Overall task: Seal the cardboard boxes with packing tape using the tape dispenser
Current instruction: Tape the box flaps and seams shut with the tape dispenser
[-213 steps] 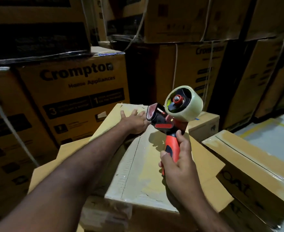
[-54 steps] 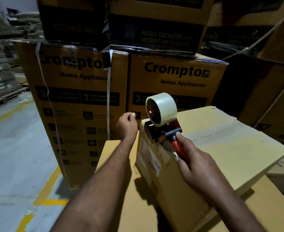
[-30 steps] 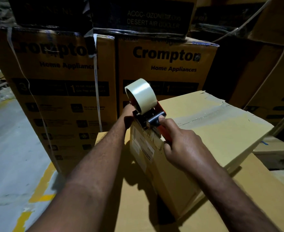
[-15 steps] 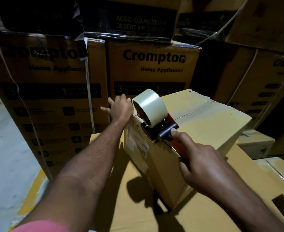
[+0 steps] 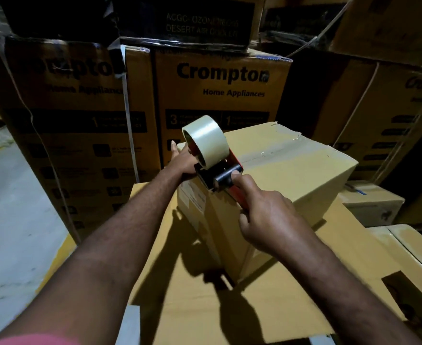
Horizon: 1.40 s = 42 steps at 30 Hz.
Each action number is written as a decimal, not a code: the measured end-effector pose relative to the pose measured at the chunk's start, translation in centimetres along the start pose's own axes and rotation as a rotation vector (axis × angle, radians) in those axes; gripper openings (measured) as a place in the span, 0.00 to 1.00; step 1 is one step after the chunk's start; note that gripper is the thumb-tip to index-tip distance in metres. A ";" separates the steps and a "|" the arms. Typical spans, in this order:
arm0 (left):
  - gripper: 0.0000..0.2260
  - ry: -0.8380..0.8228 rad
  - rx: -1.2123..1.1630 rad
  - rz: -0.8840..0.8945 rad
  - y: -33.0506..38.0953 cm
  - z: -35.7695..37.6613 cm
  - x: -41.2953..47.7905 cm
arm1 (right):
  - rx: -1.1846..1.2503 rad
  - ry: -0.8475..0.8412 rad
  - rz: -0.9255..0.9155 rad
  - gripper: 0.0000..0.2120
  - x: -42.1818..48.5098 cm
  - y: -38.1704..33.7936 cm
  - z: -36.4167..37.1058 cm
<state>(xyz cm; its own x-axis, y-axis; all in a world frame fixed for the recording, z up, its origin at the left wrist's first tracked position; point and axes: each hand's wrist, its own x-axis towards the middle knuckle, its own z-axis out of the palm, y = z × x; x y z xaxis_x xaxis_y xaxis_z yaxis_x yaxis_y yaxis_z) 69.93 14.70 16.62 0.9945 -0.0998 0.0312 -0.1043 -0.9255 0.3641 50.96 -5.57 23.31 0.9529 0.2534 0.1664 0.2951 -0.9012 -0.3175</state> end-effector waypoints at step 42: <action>0.33 0.042 -0.687 -0.213 11.5 3.1 -11.2 | 0.104 0.002 0.019 0.35 -12.8 6.4 -2.5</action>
<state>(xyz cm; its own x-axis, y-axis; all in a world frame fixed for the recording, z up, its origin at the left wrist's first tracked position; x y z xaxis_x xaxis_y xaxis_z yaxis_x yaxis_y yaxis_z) 57.60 4.01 17.53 0.9936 0.0845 -0.0751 0.1068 -0.4826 0.8693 40.50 -15.45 21.53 0.9583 0.2360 0.1612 0.2828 -0.8645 -0.4156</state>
